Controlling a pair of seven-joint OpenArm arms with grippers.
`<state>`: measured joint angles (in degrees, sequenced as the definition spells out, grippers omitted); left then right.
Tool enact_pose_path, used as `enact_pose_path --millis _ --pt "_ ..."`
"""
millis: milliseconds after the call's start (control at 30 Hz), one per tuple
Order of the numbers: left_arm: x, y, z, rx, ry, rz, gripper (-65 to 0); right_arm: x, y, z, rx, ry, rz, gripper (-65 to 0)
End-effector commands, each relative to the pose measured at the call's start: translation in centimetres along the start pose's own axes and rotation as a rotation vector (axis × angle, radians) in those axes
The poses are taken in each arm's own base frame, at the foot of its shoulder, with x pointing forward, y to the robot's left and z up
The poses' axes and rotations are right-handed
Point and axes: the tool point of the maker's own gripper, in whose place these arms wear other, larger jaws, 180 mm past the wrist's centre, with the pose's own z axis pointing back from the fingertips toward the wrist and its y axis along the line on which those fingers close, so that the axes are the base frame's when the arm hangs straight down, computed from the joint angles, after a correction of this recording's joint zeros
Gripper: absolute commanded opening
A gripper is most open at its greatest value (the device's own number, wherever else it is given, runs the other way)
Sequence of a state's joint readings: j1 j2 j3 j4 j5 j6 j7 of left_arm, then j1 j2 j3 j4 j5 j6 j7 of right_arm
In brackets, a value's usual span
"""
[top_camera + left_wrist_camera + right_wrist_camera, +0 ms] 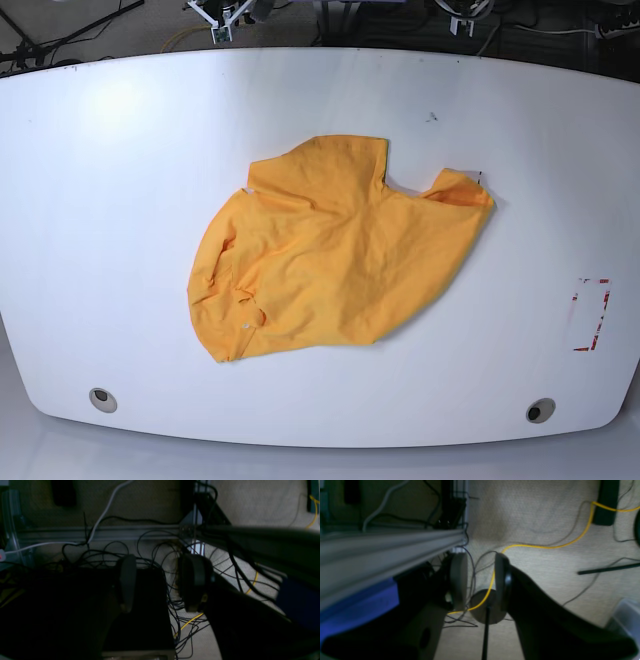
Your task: Fold the T-shirt properly
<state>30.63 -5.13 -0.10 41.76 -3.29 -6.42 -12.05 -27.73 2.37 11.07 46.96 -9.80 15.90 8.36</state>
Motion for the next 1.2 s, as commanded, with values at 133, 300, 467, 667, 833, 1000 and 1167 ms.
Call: enact_pose_path --millis 133,300,467,667,833,1000,1167 --pt "1.4 1.5 3.3 0.041 -0.098 0.012 -38.1 0.1 -0.4 3.0 -0.017 -0.054 0.032 -47.7" --pt "2.4 2.3 5.9 0.065 -0.153 0.004 -38.1 -0.1 -0.2 5.4 -0.021 -0.078 0.056 -47.7" --pt "4.1 1.7 9.7 0.052 -0.223 -0.038 -38.1 0.4 0.6 9.1 -0.026 -0.131 0.049 -47.7" --pt "5.4 0.6 13.4 0.030 -0.275 -0.068 -38.1 1.6 0.9 12.8 -0.029 -0.199 -0.034 -47.7" --pt "6.8 0.6 16.4 0.039 -0.315 -0.087 -38.1 2.6 1.3 16.2 -0.028 -0.246 -0.074 -47.7" --pt "7.9 0.0 18.3 0.027 -0.344 -0.105 -38.1 3.6 1.8 19.1 -0.021 -0.280 -0.116 -47.7" --pt "10.2 -0.8 19.8 0.012 -0.403 -0.122 -37.8 6.0 2.1 21.1 -0.011 -0.350 -0.167 -47.7"
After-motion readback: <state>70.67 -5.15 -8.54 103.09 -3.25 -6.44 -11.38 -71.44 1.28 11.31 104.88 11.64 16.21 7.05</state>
